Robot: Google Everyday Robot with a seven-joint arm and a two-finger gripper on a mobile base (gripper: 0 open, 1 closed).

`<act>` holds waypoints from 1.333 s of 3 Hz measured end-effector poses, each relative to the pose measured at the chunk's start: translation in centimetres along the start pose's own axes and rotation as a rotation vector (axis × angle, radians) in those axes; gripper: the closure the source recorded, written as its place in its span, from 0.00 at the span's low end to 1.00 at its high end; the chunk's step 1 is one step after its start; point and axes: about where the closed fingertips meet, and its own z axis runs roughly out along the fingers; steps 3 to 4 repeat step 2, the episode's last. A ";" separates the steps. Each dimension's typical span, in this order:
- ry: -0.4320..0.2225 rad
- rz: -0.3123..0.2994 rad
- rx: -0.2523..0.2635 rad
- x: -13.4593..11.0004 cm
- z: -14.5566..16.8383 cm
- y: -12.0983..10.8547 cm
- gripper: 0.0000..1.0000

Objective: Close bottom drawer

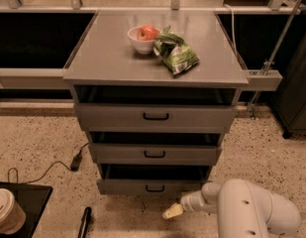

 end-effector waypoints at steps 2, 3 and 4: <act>-0.014 -0.022 0.101 -4.9 -0.6 -4.2 0.00; -0.014 -0.022 0.101 -4.9 -0.6 -4.2 0.00; -0.014 -0.022 0.101 -4.9 -0.6 -4.2 0.00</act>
Offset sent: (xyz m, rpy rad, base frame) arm 0.1399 -0.0227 0.0535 -0.0928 -0.1699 -0.1165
